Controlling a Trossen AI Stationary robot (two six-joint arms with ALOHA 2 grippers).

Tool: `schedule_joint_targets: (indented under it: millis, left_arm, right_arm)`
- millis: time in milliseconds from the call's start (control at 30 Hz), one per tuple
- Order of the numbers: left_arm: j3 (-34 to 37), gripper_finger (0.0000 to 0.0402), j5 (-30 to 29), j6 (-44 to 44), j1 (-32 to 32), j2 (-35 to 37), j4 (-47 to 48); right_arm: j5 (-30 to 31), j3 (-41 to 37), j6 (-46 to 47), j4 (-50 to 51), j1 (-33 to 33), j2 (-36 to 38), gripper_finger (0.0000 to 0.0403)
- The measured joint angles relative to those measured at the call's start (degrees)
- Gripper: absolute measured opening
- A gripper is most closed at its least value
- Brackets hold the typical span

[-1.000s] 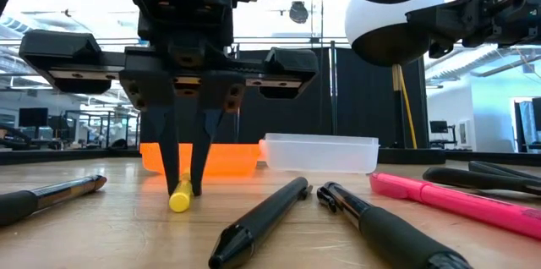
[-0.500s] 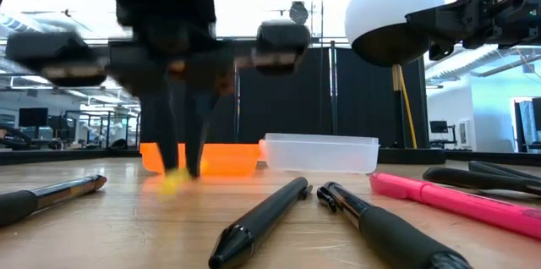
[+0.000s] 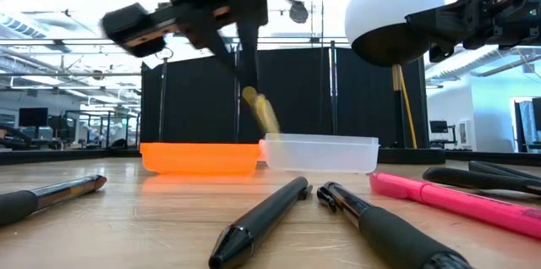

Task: Pick & place school supplies into a supply box
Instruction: Put the yellow pen into the orange supply box

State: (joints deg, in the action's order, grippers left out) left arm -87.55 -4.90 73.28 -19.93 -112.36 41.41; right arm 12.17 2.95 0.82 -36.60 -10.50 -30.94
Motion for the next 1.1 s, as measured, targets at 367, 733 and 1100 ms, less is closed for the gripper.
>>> schedule_joint_targets:
  millis: [367, 733, 1100]
  left_arm:
    - [-0.20, 0.0013, 4.86, 3.53, 7.86, 1.43, -3.77]
    - [-0.20, 0.0029, 15.41, -28.09, 7.86, 0.75, -10.46]
    - [-0.17, 0.0130, -2.13, -43.64, 3.69, -7.70, -13.82]
  right_arm:
    - [0.01, -0.01, -2.14, 0.36, 0.00, 0.02, 0.0000]
    - [0.14, -0.01, -1.54, -0.04, 0.01, 0.02, 0.0000]
    - [0.04, -0.01, 2.84, -0.02, 0.01, 0.02, 0.0000]
